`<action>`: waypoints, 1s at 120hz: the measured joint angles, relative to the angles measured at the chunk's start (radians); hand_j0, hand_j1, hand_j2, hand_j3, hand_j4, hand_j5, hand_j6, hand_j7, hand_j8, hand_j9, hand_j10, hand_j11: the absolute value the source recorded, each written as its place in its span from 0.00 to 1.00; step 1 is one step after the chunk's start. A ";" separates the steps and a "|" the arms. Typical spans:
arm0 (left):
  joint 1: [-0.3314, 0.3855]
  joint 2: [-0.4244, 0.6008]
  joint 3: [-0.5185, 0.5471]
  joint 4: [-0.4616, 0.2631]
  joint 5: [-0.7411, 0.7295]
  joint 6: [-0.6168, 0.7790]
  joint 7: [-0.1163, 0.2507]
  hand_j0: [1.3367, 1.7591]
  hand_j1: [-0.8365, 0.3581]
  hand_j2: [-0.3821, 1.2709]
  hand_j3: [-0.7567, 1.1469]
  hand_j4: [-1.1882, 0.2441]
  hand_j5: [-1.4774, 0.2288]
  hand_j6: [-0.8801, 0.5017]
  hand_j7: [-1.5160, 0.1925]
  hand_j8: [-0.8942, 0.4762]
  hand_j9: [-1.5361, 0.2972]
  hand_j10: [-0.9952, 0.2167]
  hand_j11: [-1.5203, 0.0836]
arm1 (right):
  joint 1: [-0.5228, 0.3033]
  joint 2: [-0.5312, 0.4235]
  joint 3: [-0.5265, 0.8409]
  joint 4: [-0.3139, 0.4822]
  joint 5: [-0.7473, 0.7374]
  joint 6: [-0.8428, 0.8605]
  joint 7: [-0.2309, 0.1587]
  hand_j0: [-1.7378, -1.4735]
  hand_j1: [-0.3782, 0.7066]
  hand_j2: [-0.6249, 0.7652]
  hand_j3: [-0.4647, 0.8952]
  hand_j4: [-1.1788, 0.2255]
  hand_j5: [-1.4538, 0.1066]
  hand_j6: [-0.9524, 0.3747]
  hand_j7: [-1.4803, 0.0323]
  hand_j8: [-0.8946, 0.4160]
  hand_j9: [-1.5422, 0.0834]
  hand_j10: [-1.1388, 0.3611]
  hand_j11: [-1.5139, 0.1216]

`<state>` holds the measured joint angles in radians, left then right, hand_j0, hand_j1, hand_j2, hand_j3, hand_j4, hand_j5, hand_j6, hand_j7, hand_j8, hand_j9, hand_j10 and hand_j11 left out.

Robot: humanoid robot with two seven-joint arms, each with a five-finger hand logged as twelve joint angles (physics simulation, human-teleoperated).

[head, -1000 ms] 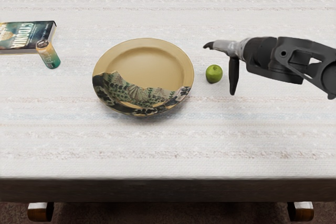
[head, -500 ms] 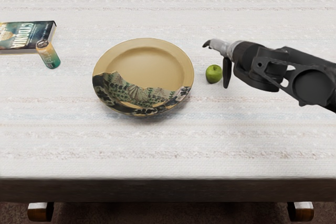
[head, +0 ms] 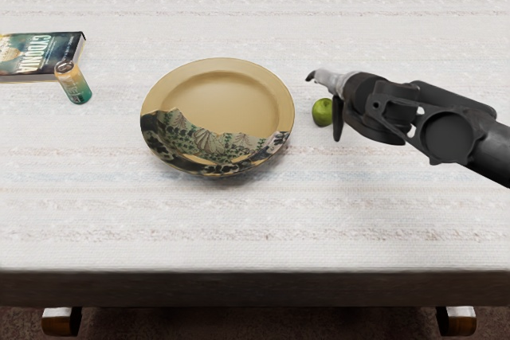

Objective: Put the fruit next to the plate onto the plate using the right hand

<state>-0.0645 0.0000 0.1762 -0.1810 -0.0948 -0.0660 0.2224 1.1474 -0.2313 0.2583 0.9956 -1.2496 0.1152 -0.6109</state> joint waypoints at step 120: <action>0.000 0.000 0.000 0.000 0.000 0.000 0.000 0.76 0.99 0.23 0.40 0.83 0.87 0.64 0.89 0.65 0.84 0.82 0.95 | -0.012 0.059 -0.026 -0.075 -0.057 -0.058 0.000 0.30 0.20 0.43 0.34 0.73 0.80 0.60 0.85 0.56 0.82 0.65 0.80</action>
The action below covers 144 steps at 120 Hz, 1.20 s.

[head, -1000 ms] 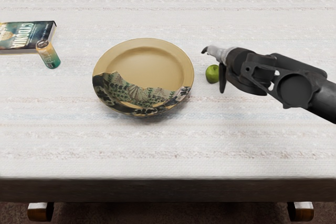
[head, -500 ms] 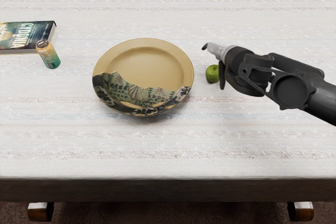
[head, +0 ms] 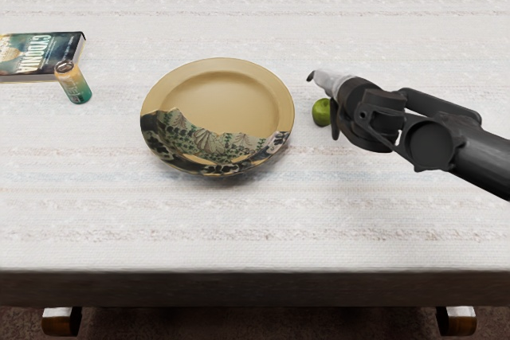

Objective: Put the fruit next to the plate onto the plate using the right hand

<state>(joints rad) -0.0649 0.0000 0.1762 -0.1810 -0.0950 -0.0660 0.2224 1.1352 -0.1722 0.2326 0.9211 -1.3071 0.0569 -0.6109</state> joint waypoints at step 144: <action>0.000 0.000 0.000 0.000 0.000 0.000 0.000 0.76 0.99 0.23 0.40 0.83 0.87 0.64 0.89 0.65 0.84 0.82 0.95 | 0.009 0.003 -0.071 -0.003 -0.001 -0.010 0.000 0.30 0.41 0.40 0.34 0.59 0.64 0.45 0.68 0.41 0.67 0.52 0.65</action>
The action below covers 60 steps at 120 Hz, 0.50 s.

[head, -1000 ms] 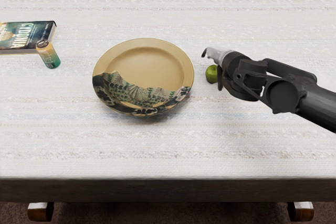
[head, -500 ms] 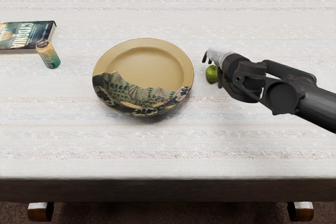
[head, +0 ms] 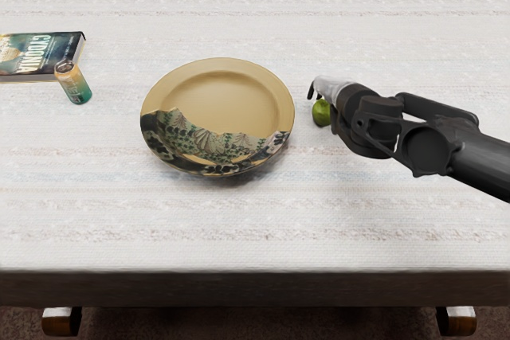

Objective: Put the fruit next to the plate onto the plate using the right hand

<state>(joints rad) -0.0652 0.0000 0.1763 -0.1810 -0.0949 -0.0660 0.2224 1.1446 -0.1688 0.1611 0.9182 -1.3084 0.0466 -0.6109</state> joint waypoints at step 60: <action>0.000 0.000 0.000 0.000 0.000 0.000 0.000 0.76 0.99 0.23 0.40 0.83 0.87 0.64 0.89 0.65 0.84 0.82 0.95 | -0.008 0.000 -0.022 -0.002 -0.006 -0.032 0.000 0.30 0.49 0.39 0.34 0.54 0.59 0.43 0.62 0.36 0.62 0.48 0.60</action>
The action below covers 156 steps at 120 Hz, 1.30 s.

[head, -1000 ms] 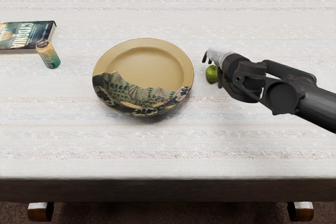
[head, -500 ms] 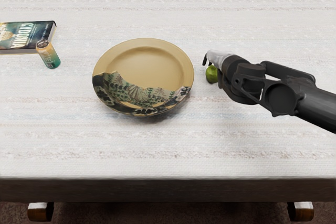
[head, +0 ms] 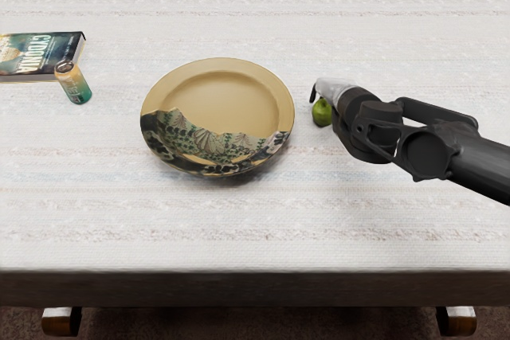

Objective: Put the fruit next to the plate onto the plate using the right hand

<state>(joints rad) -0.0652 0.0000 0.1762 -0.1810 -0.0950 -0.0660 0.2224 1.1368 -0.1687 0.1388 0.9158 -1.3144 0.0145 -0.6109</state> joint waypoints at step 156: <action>0.000 0.000 0.000 0.000 0.000 0.000 0.000 0.76 0.99 0.23 0.40 0.83 0.87 0.64 0.89 0.65 0.84 0.82 0.95 | 0.008 -0.007 0.030 -0.003 0.031 0.005 -0.001 0.31 0.66 0.69 0.34 0.43 0.28 0.42 0.35 0.37 0.33 0.29 0.31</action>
<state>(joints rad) -0.0648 0.0000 0.1763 -0.1810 -0.0951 -0.0660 0.2224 1.1443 -0.1757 0.1685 0.9131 -1.2835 0.0194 -0.6121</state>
